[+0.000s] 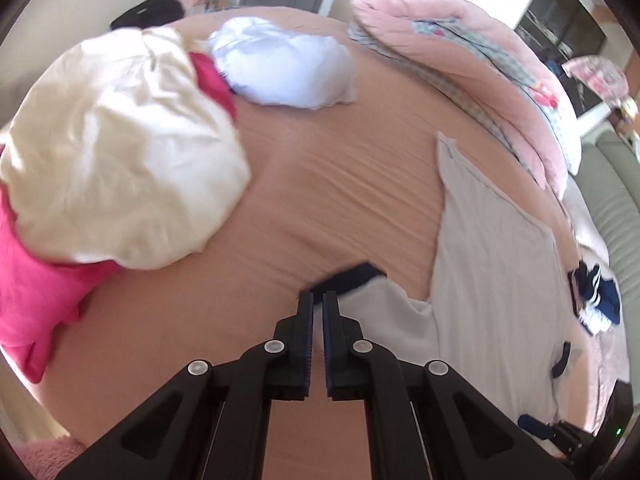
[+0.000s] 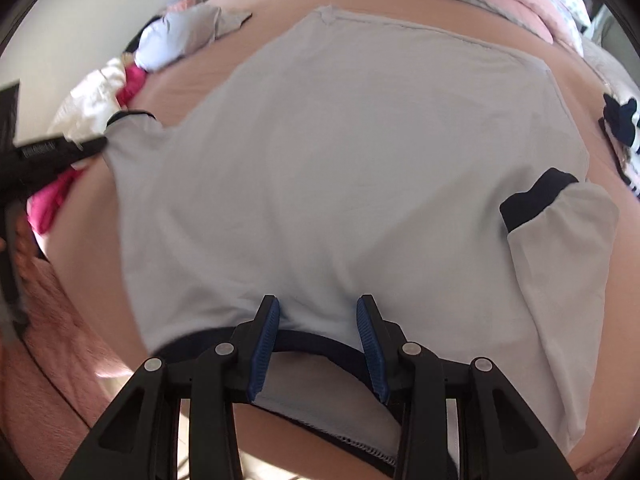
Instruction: Fold clothes
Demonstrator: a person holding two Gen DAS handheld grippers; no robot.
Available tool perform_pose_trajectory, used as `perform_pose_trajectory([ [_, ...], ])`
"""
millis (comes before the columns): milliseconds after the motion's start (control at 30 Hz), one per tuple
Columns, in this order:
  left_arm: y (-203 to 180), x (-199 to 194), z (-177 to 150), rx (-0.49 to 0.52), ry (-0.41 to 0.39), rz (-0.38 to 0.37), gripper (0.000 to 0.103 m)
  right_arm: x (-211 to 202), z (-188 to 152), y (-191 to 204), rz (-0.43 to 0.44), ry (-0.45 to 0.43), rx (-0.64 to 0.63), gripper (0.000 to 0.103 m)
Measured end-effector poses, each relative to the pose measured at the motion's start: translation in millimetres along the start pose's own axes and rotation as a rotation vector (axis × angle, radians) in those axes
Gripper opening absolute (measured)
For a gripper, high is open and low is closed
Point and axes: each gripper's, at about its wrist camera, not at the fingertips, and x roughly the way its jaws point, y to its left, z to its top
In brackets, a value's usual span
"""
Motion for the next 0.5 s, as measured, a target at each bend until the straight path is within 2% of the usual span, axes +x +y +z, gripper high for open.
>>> perform_pose_trajectory([
  [67, 12.6, 2.4, -6.7, -0.093, 0.061, -0.117, 0.004, -3.9, 2.8, 4.7, -0.007, -0.006, -0.012, 0.04],
  [100, 19.0, 3.6, -10.0, -0.139, 0.091, -0.176, 0.005, -10.2, 5.6, 9.7, 0.02, -0.028, -0.024, 0.04],
  [133, 16.7, 6.1, -13.1, -0.131, 0.098, -0.156, 0.009, -16.6, 9.0, 17.0, 0.055, -0.049, -0.042, 0.04],
  [200, 10.5, 11.2, -19.0, -0.103, 0.107, -0.102, 0.023, -26.2, 16.7, 35.1, 0.117, -0.084, -0.082, 0.04],
  [233, 7.5, 13.8, -22.0, -0.089, 0.111, -0.075, 0.036, -27.6, 21.2, 46.2, 0.146, -0.094, -0.101, 0.04],
  [267, 7.9, 16.4, -22.8, -0.09, 0.118, -0.088, 0.042, -29.0, 25.7, 57.3, 0.176, -0.105, -0.12, 0.04],
  [333, 10.9, 21.7, -21.8, -0.12, 0.13, -0.155, 0.042, -25.1, 36.6, 78.3, 0.213, -0.112, -0.143, 0.04],
  [500, 4.1, 38.7, -6.7, -0.074, 0.126, -0.166, 0.041, 3.4, 70.2, 107.6, 0.185, -0.106, -0.14, 0.04],
])
